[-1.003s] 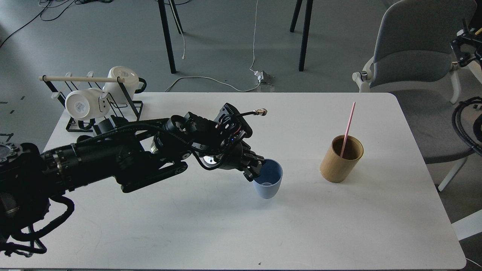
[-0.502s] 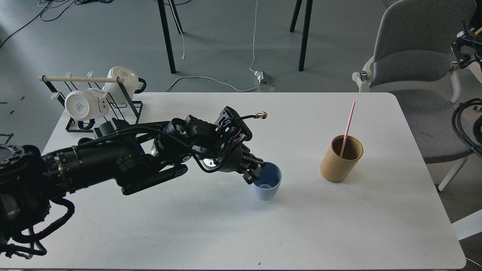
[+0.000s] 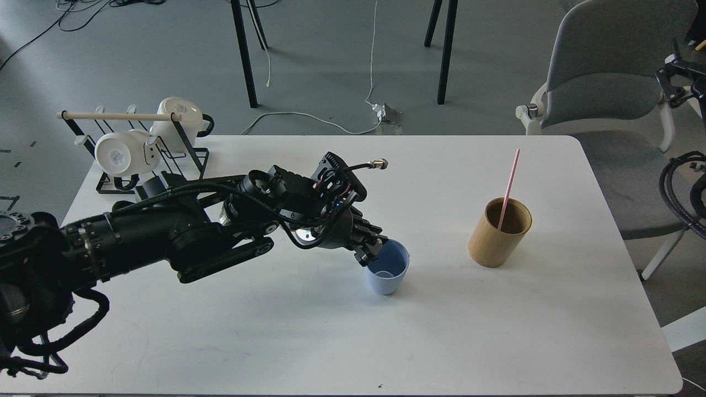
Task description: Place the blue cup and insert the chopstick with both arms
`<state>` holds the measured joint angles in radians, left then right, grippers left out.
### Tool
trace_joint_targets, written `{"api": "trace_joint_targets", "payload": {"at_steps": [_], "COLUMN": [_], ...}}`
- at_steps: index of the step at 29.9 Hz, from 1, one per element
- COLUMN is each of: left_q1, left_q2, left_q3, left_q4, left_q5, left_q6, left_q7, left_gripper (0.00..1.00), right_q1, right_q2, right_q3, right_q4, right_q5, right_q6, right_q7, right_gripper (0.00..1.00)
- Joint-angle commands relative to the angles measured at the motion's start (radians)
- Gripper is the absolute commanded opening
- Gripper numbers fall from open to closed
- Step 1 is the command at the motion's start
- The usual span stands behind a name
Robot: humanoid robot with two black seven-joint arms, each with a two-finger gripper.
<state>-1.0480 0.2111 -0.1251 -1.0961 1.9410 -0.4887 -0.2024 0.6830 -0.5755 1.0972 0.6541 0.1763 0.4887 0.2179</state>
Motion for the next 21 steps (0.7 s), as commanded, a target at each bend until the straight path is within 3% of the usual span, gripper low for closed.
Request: {"api": "trace_joint_targets", "payload": {"at_steps": [1, 2, 6, 9, 16, 21], "left_q1": [0.002, 0.003, 0.031, 0.033, 0.026, 0.026], "left_q2": [0.013, 0.016, 0.074, 0.077, 0.082, 0.096], "left_q3": [-0.114, -0.151, -0.348, -0.456, -0.544, -0.55], "left_q4": [-0.002, -0.002, 0.016, 0.122, 0.387, 0.488], "left_q5": [-0.101, -0.144, -0.492, -0.799, -1.477, -1.818], "left_q6": [0.0, 0.0, 0.0, 0.0, 0.0, 0.0], "left_q7": [0.006, 0.003, 0.001, 0.0, -0.012, -0.012], "left_gripper": [0.75, 0.83, 0.9, 0.98, 0.99, 0.99], "right_q1": [-0.007, -0.01, -0.016, -0.011, -0.011, -0.014], "right_q2": [-0.046, -0.061, -0.174, -0.259, -0.388, -0.42], "right_q3": [-0.023, -0.034, -0.17, -0.235, -0.243, -0.246], "right_q4": [0.053, 0.067, 0.168, 0.281, 0.57, 0.68], "right_q5": [-0.015, -0.017, -0.038, -0.09, -0.511, -0.857], "right_q6": [0.0, 0.0, 0.0, 0.0, -0.191, -0.234], "right_q7": [-0.002, -0.003, -0.003, -0.003, -0.005, -0.011], "right_gripper": [1.0, 1.0, 1.0, 1.0, 1.0, 1.0]}}
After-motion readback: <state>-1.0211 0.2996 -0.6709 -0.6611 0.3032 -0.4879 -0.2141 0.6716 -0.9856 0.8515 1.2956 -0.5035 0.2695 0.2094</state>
